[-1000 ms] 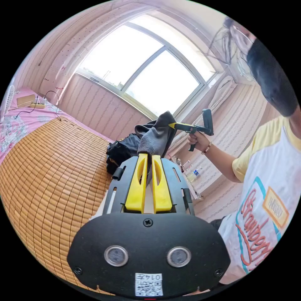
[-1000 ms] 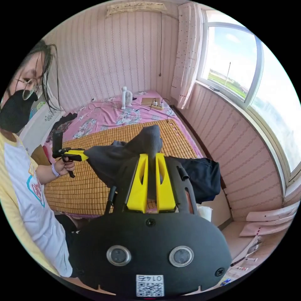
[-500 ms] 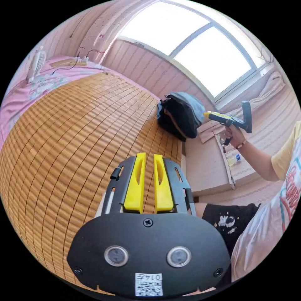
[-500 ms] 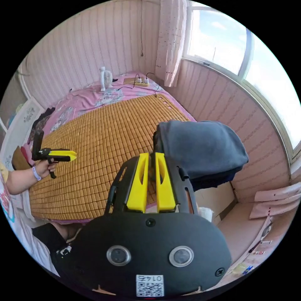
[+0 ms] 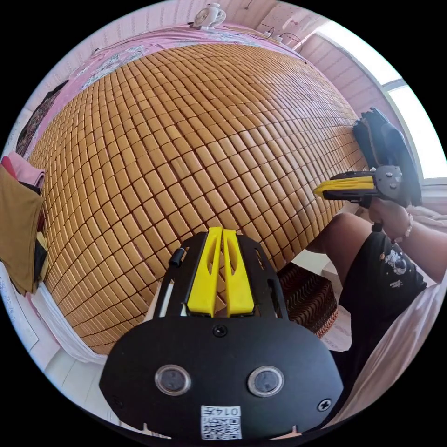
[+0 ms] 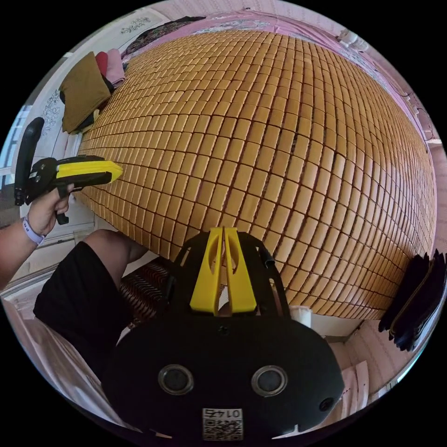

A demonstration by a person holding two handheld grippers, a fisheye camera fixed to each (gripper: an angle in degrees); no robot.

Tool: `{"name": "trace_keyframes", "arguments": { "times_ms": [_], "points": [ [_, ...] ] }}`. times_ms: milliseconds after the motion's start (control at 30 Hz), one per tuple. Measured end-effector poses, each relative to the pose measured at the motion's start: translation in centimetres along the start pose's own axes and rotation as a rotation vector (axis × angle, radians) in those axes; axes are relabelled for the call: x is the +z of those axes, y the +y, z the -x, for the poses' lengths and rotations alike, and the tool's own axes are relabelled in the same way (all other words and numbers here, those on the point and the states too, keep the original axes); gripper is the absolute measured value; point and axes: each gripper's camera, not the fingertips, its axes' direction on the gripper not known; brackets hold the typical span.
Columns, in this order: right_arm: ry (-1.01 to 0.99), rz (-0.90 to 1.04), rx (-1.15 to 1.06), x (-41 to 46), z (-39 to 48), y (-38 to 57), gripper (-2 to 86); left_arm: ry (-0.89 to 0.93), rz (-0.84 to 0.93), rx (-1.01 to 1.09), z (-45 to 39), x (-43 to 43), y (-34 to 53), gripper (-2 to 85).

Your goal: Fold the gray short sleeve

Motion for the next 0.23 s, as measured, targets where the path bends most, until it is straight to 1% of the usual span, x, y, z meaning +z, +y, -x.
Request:
{"name": "trace_keyframes", "arguments": {
  "times_ms": [133, 167, 233],
  "points": [
    [0.072, -0.047, -0.067, 0.7, 1.7, -1.4, -1.0, -0.065, 0.027, 0.024, 0.3, 3.7, 3.4, -1.0],
    [0.083, -0.051, -0.068, 0.8, 1.9, -1.5, -1.0, -0.068, -0.014, 0.034, 0.5, 4.0, 4.4, -1.0],
    [0.084, -0.093, -0.080, 0.8, 2.4, -2.0, -1.0, -0.065, -0.025, 0.033, 1.2, 4.5, 5.9, -1.0]
  ]
}}
